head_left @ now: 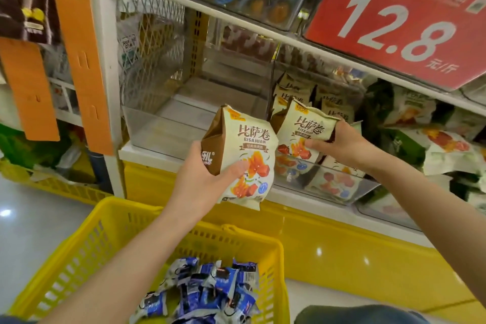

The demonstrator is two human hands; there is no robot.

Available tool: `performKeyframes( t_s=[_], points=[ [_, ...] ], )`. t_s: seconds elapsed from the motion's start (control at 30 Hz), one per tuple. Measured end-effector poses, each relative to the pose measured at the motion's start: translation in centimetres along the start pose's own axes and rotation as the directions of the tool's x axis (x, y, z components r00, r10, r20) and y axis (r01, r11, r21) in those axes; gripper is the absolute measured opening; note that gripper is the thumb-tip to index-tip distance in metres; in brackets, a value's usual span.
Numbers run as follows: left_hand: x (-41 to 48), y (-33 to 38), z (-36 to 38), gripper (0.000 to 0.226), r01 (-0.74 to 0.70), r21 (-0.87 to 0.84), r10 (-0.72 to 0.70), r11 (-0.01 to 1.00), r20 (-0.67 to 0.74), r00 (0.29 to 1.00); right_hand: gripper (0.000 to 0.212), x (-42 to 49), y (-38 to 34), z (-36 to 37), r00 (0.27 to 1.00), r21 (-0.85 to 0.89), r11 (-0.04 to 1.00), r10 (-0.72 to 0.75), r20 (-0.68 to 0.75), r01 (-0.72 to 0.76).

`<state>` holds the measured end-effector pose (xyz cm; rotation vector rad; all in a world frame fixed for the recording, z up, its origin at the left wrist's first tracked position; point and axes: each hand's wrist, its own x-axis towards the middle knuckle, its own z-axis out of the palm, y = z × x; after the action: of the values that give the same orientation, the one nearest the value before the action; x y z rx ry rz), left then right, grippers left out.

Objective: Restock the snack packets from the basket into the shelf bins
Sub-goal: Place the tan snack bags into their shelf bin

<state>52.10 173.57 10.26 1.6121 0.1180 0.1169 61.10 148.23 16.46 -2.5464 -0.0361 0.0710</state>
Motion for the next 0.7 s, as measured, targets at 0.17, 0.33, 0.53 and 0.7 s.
performKeyframes(
  t_s=[0.17, 0.33, 0.53, 0.7],
  points=[
    [0.6, 0.5, -0.4, 0.049, 0.001, -0.032, -0.002, 0.999, -0.015, 1.000, 0.091, -1.3, -2.3, -1.3, 0.890, -0.330, 0.909, -0.354, -0.287, 0.255],
    [0.6, 0.7, -0.6, 0.051, 0.003, -0.042, -0.004, 0.999, -0.014, 1.000, 0.086, 0.1, -4.6, 0.0, 0.945, -0.584, 0.778, -0.322, -0.057, 0.230],
    [0.5, 0.6, -1.3, 0.050, -0.014, -0.060, 0.012, 0.998, -0.031, 0.999, 0.076, 0.8, -3.9, 0.7, 0.928, -0.706, 0.669, -0.371, -0.044, 0.233],
    [0.5, 0.5, -1.7, 0.052, -0.017, -0.062, 0.015, 0.998, -0.038, 0.999, 0.066, 0.7, -3.7, 1.6, 0.873, -0.773, 0.561, -0.487, -0.018, 0.297]
  ],
)
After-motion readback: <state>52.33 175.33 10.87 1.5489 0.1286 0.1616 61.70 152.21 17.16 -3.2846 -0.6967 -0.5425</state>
